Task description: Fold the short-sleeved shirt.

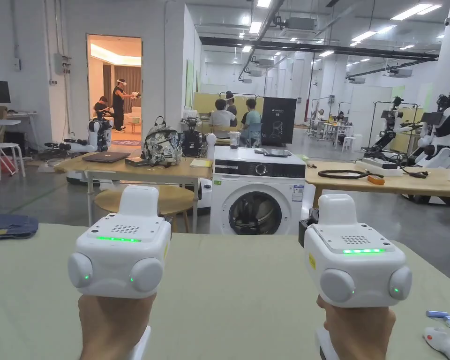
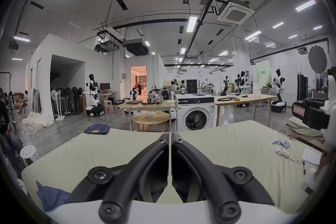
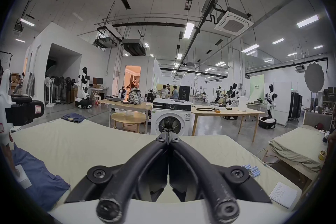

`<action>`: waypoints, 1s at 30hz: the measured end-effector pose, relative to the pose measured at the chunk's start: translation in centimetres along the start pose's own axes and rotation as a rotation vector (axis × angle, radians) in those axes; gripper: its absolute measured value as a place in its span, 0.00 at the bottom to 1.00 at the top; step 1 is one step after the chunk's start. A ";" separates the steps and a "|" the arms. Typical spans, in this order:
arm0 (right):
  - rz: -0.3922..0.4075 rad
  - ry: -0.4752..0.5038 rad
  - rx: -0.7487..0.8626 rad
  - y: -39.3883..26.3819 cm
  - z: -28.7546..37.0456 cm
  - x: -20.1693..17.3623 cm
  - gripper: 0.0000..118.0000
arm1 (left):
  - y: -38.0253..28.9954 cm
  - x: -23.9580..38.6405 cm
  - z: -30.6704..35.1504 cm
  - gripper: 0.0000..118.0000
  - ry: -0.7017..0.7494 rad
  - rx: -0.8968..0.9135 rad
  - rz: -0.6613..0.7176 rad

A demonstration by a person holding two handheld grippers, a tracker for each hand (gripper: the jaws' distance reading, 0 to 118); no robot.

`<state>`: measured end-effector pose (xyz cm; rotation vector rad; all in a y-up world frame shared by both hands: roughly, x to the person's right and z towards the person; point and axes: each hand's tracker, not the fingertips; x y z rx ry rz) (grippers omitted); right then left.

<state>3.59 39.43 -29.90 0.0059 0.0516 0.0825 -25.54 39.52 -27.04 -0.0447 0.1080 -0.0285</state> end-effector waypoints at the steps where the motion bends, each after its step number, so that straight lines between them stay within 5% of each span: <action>1: 0.002 0.008 0.004 -0.1 0.2 -0.2 0.00 | -0.2 -0.3 0.2 0.00 0.004 -0.002 -0.004; 11: 0.031 0.071 0.013 -2.9 1.4 -3.5 0.00 | -9.8 -13.3 4.7 0.01 0.208 -0.197 -0.065; 12: 0.032 0.069 0.005 -3.1 1.4 -4.0 0.00 | -11.3 -15.6 5.1 0.28 0.231 -0.253 -0.055; 14: 0.018 0.085 -0.011 -3.9 1.3 -4.7 0.00 | -14.0 -19.3 6.0 0.98 0.262 -0.349 -0.031; 16: 0.013 0.093 -0.030 -4.5 1.4 -5.4 0.00 | -17.8 -22.6 6.5 0.99 0.289 -0.538 0.034; 24: 0.047 0.137 -0.106 -9.1 1.2 -8.9 0.00 | -28.7 -30.1 7.2 0.97 0.349 -0.811 0.138; 26: 0.056 0.147 -0.133 -9.7 1.0 -9.4 0.00 | -30.3 -31.4 6.4 0.79 0.359 -0.857 0.181; 30: 0.065 0.147 -0.153 -10.1 1.1 -9.8 0.00 | -31.5 -30.4 7.1 0.67 0.321 -0.894 0.147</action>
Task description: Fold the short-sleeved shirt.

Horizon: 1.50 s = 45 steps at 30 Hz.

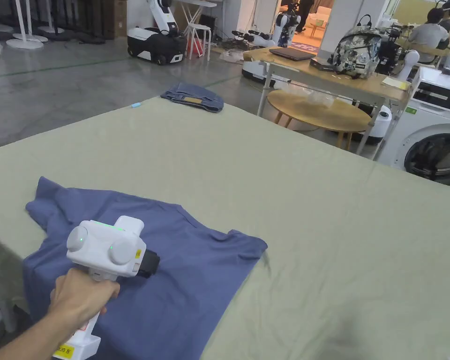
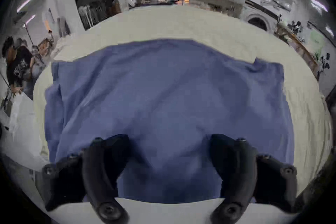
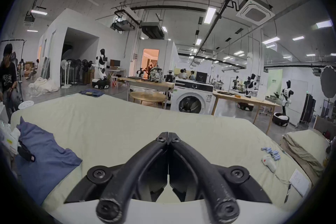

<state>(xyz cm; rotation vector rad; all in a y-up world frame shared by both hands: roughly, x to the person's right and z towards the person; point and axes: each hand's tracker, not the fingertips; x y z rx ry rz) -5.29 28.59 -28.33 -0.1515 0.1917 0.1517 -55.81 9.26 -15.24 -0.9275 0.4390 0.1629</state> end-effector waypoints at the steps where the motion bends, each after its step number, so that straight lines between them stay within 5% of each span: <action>1: 0.000 0.001 -0.004 0.0 -0.1 0.1 0.00 | -0.1 0.1 0.4 0.58 0.001 0.053 -0.030; 4: 0.000 -0.005 -0.019 -0.3 -0.2 0.3 0.00 | -0.4 0.2 0.5 0.43 -0.033 0.056 -0.036; 6: -0.002 -0.006 -0.025 -1.0 -0.8 0.6 0.00 | -0.9 1.2 1.5 0.09 -0.019 0.073 -0.070; 8: -0.011 -0.001 -0.042 -1.4 -1.0 0.7 0.00 | -1.2 1.2 2.0 0.00 -0.032 0.068 -0.082; 11: -0.016 0.004 -0.056 -2.5 -1.7 1.2 0.00 | 0.4 -0.1 3.0 0.00 -0.093 0.112 0.037; 24: -0.079 -0.018 -0.006 0.5 -0.4 4.5 0.00 | 11.8 8.4 19.9 0.00 -0.237 0.529 -0.098; 35: -0.074 -0.134 0.056 2.4 2.7 11.3 0.00 | 18.2 26.9 25.1 0.00 -0.483 0.682 -0.220; 45: -0.094 -0.270 0.008 -0.1 4.6 18.5 0.00 | 15.1 45.3 21.6 0.00 -0.717 0.504 -0.385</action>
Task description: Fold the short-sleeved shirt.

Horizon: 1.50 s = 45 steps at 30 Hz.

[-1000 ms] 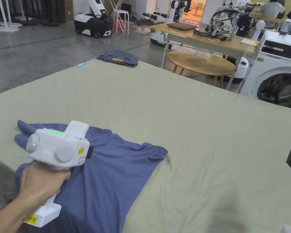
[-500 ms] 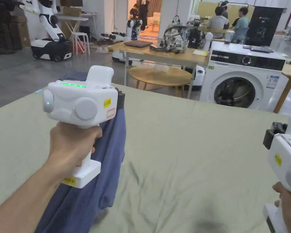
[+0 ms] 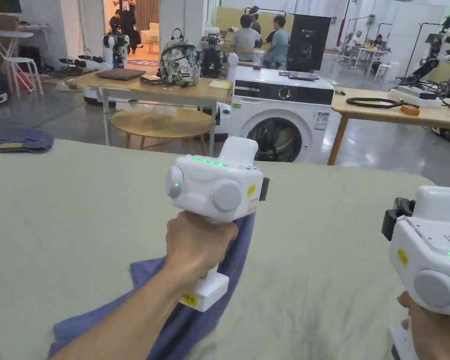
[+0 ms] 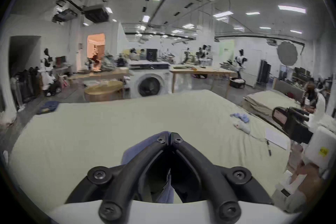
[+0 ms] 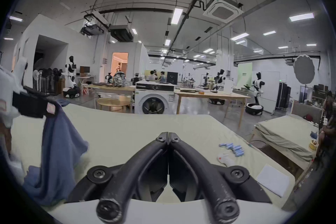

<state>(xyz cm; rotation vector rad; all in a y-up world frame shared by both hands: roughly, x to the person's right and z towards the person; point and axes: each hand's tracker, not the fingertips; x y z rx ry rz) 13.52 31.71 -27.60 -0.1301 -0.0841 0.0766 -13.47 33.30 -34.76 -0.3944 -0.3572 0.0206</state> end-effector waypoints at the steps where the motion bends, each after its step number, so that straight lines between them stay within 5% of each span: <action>1: 0.001 -0.018 -0.013 -0.4 0.1 0.5 0.00 | -1.1 1.2 -1.2 0.00 0.007 -0.025 -0.009; 10: -0.012 -0.084 -0.095 -3.9 0.1 4.6 0.00 | -13.6 11.5 -10.0 0.00 -0.109 -0.266 -0.133; 12: -0.004 -0.096 -0.101 -4.0 0.1 5.2 0.00 | -14.7 12.5 -10.5 0.33 -0.118 -0.312 -0.156; 18: -0.023 -0.098 -0.099 -3.4 0.6 5.4 0.00 | -15.0 10.4 -10.6 0.35 -0.070 -0.562 0.019; 19: -0.023 -0.099 -0.098 -3.3 0.6 5.1 0.00 | -15.0 9.6 -10.1 0.35 -0.152 -0.516 0.034; 24: 0.016 -0.063 -0.071 -3.0 1.2 3.2 0.00 | -10.8 5.0 -4.5 0.41 -0.020 -0.171 0.067; 27: 0.005 -0.036 -0.067 -3.1 1.3 1.7 0.00 | -8.1 1.7 1.5 0.89 0.115 -0.001 0.012; 33: -0.013 0.028 -0.077 -4.2 1.4 -1.9 0.00 | -8.4 -7.0 9.6 0.92 0.294 0.071 -0.042; 37: -0.027 0.074 -0.101 -5.4 1.5 -4.8 0.00 | -9.8 -11.9 13.4 0.92 0.387 0.066 0.039; 40: -0.029 0.095 -0.092 -5.9 2.1 -6.7 0.00 | -10.6 -15.3 15.6 0.88 0.431 0.052 0.137; 41: -0.029 0.113 -0.090 -5.9 2.4 -7.1 0.00 | -10.8 -16.0 16.2 0.70 0.464 0.091 0.147; 42: -0.027 0.118 -0.086 -6.0 2.7 -7.5 0.00 | -10.9 -16.7 16.6 0.17 0.452 0.080 0.145; 43: -0.028 0.119 -0.080 -6.1 3.1 -7.8 0.00 | -11.2 -17.0 17.0 0.00 0.478 0.026 0.143; 45: -0.041 0.147 -0.075 -6.3 3.8 -8.1 0.00 | -11.7 -16.7 18.1 0.00 0.513 0.129 0.064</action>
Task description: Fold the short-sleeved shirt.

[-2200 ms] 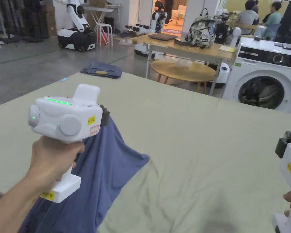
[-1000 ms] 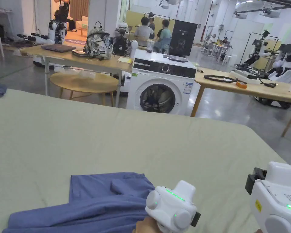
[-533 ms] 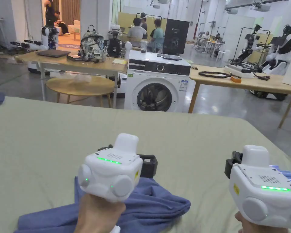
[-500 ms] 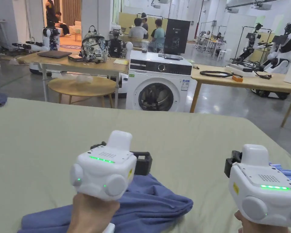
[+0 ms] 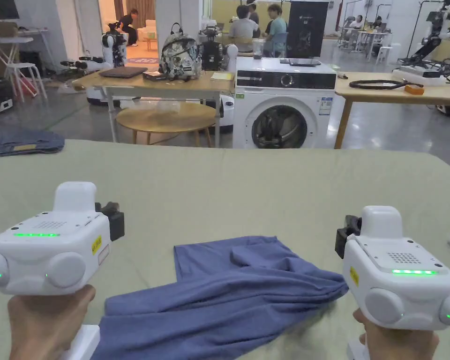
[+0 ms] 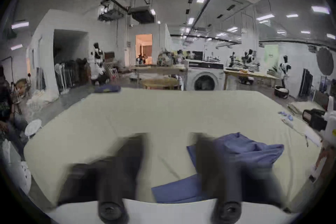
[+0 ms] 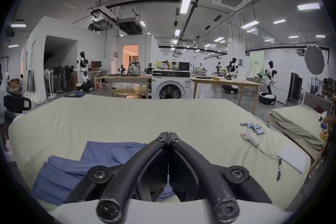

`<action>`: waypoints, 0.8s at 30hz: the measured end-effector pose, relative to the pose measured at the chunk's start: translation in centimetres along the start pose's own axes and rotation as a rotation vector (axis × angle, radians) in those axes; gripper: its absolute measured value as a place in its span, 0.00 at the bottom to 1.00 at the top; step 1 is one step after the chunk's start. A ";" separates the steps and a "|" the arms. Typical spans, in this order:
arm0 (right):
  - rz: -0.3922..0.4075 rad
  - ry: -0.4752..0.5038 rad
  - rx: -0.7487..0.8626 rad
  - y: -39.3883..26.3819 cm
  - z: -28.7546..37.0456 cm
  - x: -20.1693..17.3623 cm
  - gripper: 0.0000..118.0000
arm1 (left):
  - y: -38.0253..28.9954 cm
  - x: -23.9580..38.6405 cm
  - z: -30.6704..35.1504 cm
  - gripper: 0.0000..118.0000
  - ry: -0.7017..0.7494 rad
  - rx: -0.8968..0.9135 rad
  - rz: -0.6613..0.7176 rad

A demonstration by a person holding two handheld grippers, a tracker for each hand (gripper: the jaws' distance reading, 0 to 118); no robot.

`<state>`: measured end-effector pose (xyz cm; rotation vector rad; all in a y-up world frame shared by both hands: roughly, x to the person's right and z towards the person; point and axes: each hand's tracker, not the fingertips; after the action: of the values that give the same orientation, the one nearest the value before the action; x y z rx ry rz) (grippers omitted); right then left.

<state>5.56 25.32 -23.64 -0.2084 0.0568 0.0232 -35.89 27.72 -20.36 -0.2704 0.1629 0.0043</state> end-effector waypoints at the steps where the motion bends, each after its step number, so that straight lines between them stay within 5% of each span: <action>1: 0.004 -0.001 0.000 -0.2 0.2 -0.2 0.00 | -0.3 0.0 -0.1 0.00 0.002 -0.030 -0.016; 19: 0.012 -0.026 -0.059 -1.8 0.2 0.4 0.00 | -5.6 -2.0 -2.7 0.00 -0.005 -0.209 0.085; 20: 0.015 -0.024 -0.068 -1.9 0.0 0.4 0.00 | -6.2 -2.2 -3.1 0.08 -0.014 -0.230 0.081; 22: 0.022 -0.022 -0.079 -2.2 -0.4 0.2 0.00 | -6.6 -2.3 -4.7 0.86 -0.051 -0.355 0.019; 23: 0.021 -0.018 -0.087 -2.2 -0.6 0.1 0.00 | -6.8 -2.4 -5.9 1.00 -0.092 -0.469 -0.004; 24: 0.016 -0.011 -0.093 -2.3 -0.9 0.0 0.00 | -7.4 -2.4 -7.0 1.00 -0.132 -0.568 0.020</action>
<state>5.59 22.92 -24.04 -0.3006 0.0462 0.0429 -39.23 18.74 -24.67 -0.8335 0.0289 0.0892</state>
